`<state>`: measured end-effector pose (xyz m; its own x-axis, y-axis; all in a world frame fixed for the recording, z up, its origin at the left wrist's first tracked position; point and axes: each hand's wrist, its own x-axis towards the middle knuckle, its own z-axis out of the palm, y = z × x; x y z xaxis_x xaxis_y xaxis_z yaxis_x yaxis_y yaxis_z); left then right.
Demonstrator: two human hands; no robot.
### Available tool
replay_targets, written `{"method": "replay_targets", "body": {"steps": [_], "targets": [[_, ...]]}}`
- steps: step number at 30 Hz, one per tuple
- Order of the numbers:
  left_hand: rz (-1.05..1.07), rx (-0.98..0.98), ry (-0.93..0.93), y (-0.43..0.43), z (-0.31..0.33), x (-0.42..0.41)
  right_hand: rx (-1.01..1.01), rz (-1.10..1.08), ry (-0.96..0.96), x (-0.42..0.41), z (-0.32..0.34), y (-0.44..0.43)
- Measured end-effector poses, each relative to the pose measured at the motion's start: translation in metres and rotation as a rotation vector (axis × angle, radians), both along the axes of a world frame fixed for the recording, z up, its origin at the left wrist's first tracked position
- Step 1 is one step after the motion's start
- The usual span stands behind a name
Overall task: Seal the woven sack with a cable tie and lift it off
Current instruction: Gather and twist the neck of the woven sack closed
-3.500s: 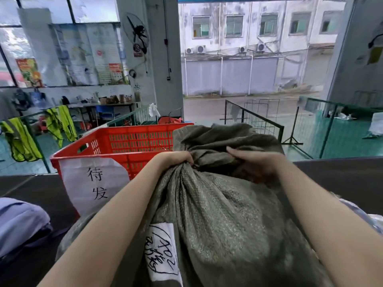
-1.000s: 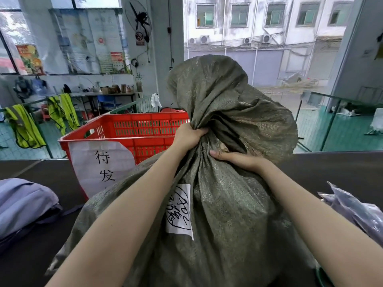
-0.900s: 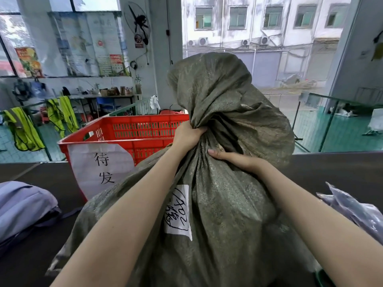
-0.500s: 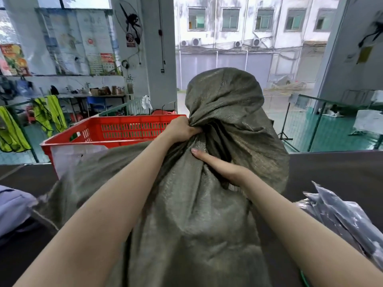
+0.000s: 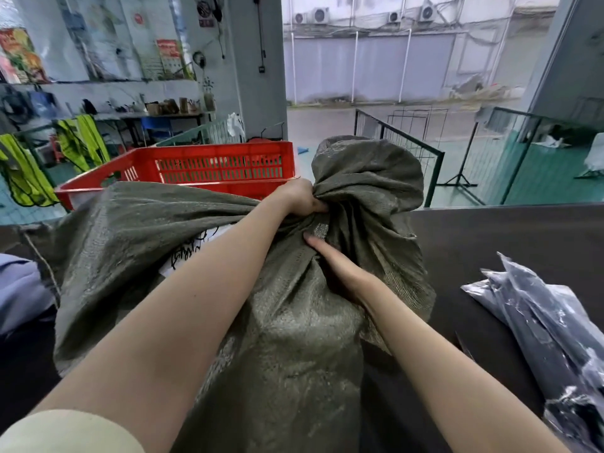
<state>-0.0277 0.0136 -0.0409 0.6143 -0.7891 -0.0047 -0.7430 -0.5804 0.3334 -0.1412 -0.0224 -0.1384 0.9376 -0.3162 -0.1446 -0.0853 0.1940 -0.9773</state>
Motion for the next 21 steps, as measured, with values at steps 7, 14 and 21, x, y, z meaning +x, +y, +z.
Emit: {"method": "replay_targets", "body": {"steps": [7,14,21], "targets": [[-0.074,0.135,0.009,-0.024,-0.016,-0.022,0.124,-0.078,-0.012,-0.017,-0.013,-0.005],[-0.148,0.319,-0.064,-0.059,-0.049,-0.042,0.302,-0.157,0.035,-0.035,-0.046,-0.018],[-0.141,0.405,-0.073,-0.08,-0.075,-0.06,0.472,-0.167,0.082,-0.045,-0.078,-0.029]]}}
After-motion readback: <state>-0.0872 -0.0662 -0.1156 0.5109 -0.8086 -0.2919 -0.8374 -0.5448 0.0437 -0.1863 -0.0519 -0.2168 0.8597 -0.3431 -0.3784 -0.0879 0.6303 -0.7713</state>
